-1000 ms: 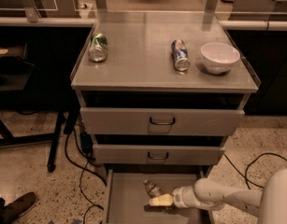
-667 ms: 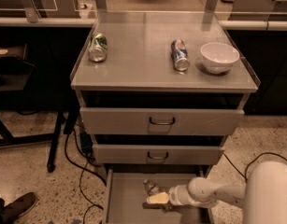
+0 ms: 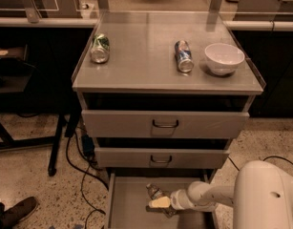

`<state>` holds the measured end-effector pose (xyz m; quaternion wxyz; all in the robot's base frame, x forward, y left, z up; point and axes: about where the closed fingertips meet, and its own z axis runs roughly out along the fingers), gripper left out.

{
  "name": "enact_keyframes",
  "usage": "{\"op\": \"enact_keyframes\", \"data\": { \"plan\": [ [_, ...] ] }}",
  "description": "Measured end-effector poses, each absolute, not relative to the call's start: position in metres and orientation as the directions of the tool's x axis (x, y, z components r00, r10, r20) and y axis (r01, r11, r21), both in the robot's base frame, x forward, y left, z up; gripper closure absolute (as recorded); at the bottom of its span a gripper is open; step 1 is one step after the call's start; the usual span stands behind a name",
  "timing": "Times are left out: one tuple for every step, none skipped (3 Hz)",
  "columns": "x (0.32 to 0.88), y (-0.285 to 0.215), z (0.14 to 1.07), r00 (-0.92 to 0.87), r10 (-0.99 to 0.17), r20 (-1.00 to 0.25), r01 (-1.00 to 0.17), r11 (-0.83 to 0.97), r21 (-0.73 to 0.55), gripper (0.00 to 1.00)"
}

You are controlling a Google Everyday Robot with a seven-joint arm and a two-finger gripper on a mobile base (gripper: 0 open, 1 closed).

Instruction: Pick water bottle from bottom drawer and place on counter

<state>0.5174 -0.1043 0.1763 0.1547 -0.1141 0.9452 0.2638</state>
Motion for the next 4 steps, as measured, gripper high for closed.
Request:
{"op": "enact_keyframes", "data": {
  "plan": [
    [0.517,-0.110,0.156,-0.936,-0.126,-0.328,-0.272,0.852,0.448,0.00],
    [0.520,-0.108,0.140,-0.942,-0.120,-0.314,-0.258,0.857,0.445,0.00],
    [0.523,-0.105,0.114,-0.950,-0.118,-0.289,-0.244,0.859,0.450,0.00],
    [0.523,-0.105,0.114,-0.950,-0.118,-0.289,-0.244,0.859,0.450,0.00]
  ]
}}
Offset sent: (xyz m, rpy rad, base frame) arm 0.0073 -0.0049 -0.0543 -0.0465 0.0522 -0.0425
